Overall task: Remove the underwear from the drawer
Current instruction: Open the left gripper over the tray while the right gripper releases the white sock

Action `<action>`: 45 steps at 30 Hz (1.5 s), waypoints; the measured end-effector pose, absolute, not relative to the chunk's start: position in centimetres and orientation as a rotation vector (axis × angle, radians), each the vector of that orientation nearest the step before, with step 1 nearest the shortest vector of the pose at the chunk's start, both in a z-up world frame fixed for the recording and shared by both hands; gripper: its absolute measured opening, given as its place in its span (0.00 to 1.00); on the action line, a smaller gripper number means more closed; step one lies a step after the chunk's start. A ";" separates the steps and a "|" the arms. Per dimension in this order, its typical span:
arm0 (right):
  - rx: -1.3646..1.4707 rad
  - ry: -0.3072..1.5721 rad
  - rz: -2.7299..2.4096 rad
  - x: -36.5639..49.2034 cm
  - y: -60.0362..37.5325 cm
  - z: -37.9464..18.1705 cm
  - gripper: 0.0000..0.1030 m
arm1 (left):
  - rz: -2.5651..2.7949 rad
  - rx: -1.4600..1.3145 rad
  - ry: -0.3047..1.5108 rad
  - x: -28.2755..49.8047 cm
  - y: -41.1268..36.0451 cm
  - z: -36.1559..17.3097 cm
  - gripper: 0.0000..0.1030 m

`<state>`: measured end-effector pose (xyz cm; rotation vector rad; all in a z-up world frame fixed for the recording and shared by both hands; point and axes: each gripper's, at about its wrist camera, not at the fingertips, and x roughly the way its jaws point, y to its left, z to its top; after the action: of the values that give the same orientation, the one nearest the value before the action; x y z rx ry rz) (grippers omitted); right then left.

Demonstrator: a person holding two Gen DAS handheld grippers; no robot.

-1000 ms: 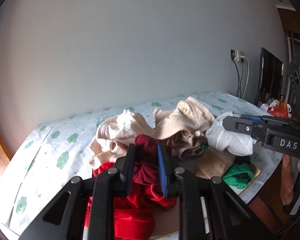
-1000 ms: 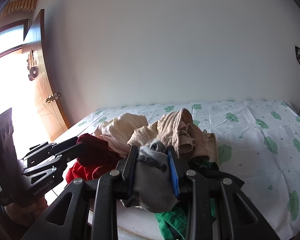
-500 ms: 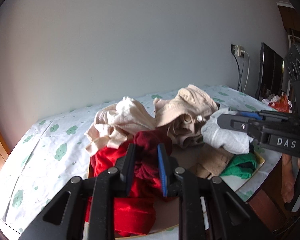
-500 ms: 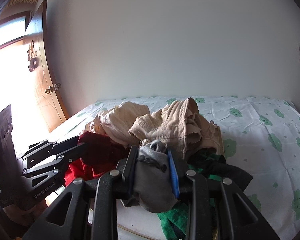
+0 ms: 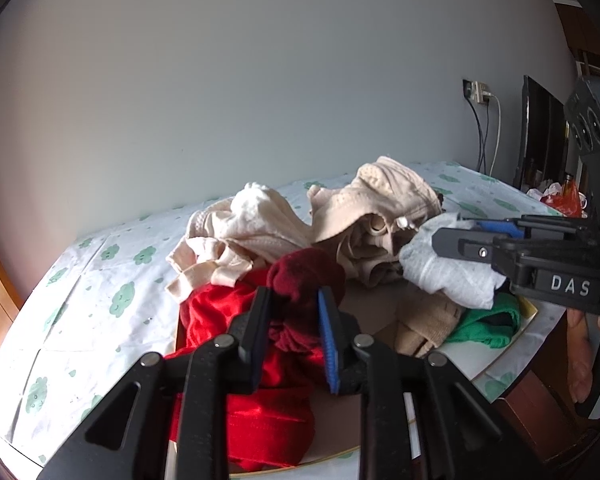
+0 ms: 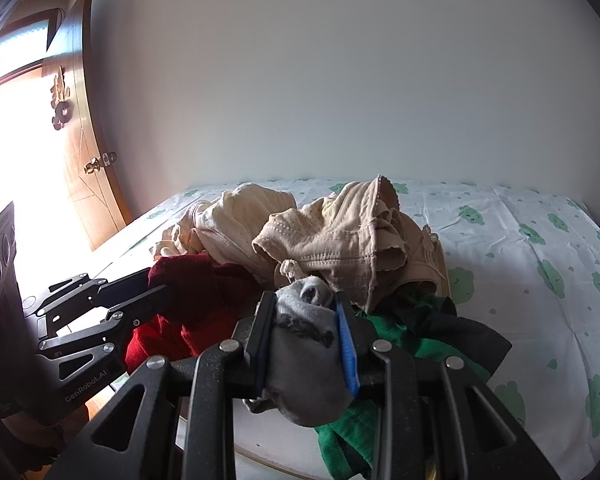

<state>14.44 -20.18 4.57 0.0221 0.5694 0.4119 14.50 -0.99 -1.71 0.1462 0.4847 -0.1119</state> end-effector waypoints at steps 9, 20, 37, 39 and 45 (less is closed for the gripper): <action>0.008 0.576 0.413 14.6 -19.7 4.5 0.30 | -0.101 0.181 0.496 15.2 -1.3 -2.3 0.33; -0.016 0.580 0.432 13.7 -19.4 4.3 0.30 | -0.106 0.173 0.551 15.0 -1.2 -3.8 0.47; -0.054 0.574 0.459 11.9 -18.4 3.7 0.45 | -0.096 0.148 0.543 13.0 -0.1 -3.1 0.73; -0.034 0.567 0.462 11.7 -18.7 3.8 0.45 | -0.081 0.143 0.541 12.5 0.2 -2.8 0.80; 0.003 0.497 0.462 9.7 -19.8 5.6 0.46 | -0.066 0.091 0.483 10.4 1.2 -1.0 0.97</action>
<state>9.66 -19.81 5.61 0.0029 0.4971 0.4625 10.38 1.20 -1.02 0.0907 0.4827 -0.0662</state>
